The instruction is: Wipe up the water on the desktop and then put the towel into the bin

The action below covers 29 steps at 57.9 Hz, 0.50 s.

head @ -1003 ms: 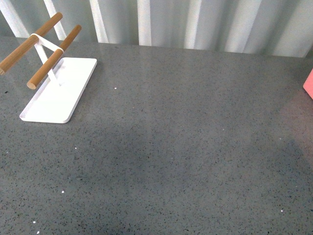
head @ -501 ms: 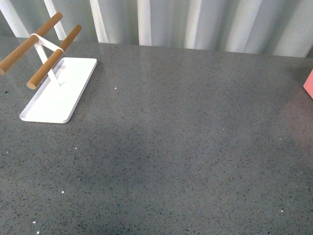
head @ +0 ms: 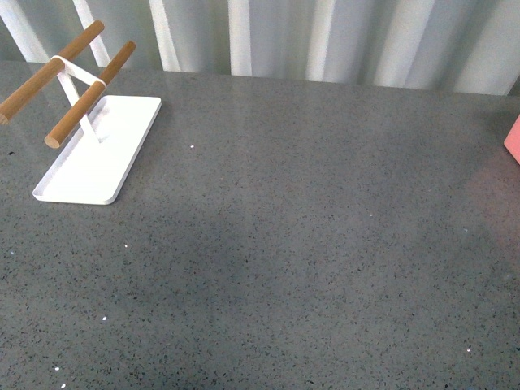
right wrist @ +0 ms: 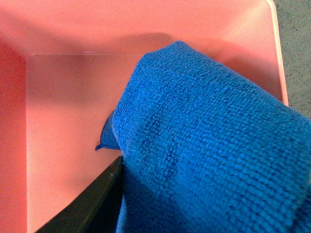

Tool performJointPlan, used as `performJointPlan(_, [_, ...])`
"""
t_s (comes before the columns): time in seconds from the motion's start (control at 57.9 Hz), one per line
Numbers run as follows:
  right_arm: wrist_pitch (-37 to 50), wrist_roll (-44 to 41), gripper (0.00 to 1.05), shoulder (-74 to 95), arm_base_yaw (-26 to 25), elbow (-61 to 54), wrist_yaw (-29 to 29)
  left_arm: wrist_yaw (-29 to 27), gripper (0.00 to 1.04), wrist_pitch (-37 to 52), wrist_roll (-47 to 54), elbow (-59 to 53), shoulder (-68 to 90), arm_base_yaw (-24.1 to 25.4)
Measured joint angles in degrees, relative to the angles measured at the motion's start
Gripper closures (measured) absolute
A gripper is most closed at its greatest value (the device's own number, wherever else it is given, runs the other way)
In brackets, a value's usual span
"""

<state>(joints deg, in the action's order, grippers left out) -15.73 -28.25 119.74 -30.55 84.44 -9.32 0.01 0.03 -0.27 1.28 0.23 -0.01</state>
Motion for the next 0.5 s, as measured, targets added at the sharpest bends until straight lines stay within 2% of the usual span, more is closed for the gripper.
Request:
performJointPlan(0.035, [0.0, 0.0, 0.34, 0.0, -0.02, 0.02, 0.0, 0.0, 0.07, 0.0, 0.0, 0.0, 0.0, 0.0])
performJointPlan(0.242, [-0.02, 0.48, 0.05, 0.26, -0.02, 0.02, -0.55, 0.0, 0.07, 0.0, 0.0, 0.0, 0.0, 0.0])
performJointPlan(0.398, [-0.85, 3.74, 0.07, 0.28, 0.81, 0.02, -3.63, 0.0, 0.07, 0.0, 0.0, 0.02, 0.0, 0.0])
performJointPlan(0.501, [-1.53, 4.2, 0.07, 0.46, 1.7, -0.26, -1.36, 0.0, 0.07, 0.0, 0.0, 0.02, 0.0, 0.0])
